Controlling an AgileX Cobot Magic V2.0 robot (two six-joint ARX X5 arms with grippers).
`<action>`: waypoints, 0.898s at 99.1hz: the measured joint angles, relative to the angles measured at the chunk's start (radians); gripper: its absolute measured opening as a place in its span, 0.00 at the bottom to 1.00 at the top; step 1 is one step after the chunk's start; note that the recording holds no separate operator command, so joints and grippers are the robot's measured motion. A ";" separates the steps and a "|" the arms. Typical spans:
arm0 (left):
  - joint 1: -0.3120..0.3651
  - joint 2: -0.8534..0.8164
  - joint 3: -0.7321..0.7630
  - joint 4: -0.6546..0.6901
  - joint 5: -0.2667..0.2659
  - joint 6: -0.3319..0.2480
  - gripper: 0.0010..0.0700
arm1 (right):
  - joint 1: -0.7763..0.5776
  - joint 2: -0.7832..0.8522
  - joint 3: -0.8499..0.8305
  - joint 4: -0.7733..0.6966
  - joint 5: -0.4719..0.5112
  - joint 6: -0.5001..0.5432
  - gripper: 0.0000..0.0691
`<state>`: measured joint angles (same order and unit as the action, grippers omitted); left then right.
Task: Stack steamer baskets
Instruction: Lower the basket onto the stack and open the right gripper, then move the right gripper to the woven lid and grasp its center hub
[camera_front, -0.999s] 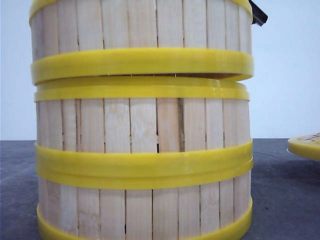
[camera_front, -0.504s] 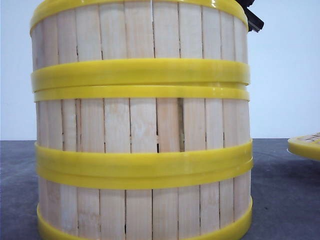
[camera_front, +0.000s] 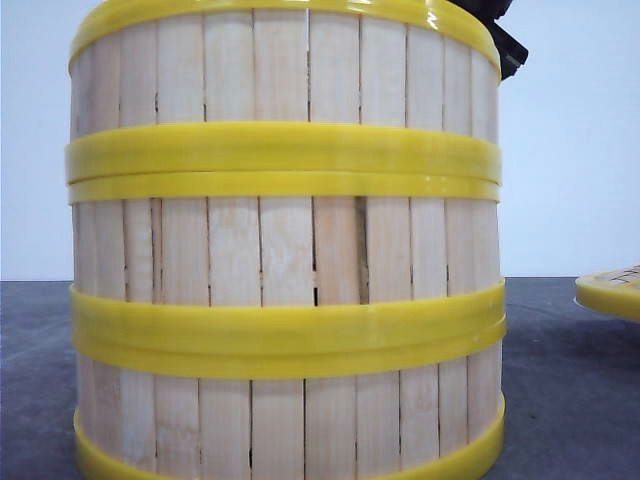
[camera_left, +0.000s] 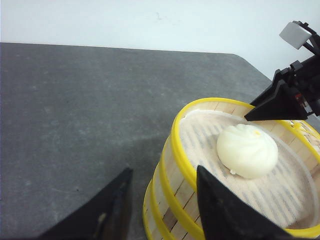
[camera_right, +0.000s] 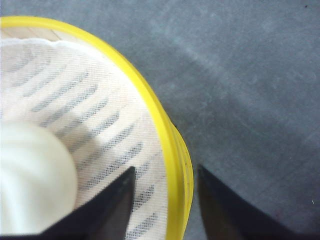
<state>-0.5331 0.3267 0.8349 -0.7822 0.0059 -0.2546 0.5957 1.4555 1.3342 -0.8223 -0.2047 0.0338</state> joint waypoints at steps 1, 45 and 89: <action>0.000 0.000 0.000 0.000 0.000 0.000 0.32 | 0.000 0.000 0.000 0.000 0.000 0.000 0.38; 0.000 0.000 0.000 0.000 0.000 0.011 0.32 | -0.041 -0.140 0.000 0.080 0.147 0.027 0.41; 0.000 0.000 0.000 0.000 0.000 0.028 0.32 | -0.256 -0.283 0.001 -0.102 0.303 0.056 0.71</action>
<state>-0.5331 0.3267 0.8349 -0.7822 0.0059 -0.2268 0.3401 1.1725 1.3350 -0.9241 0.0982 0.0902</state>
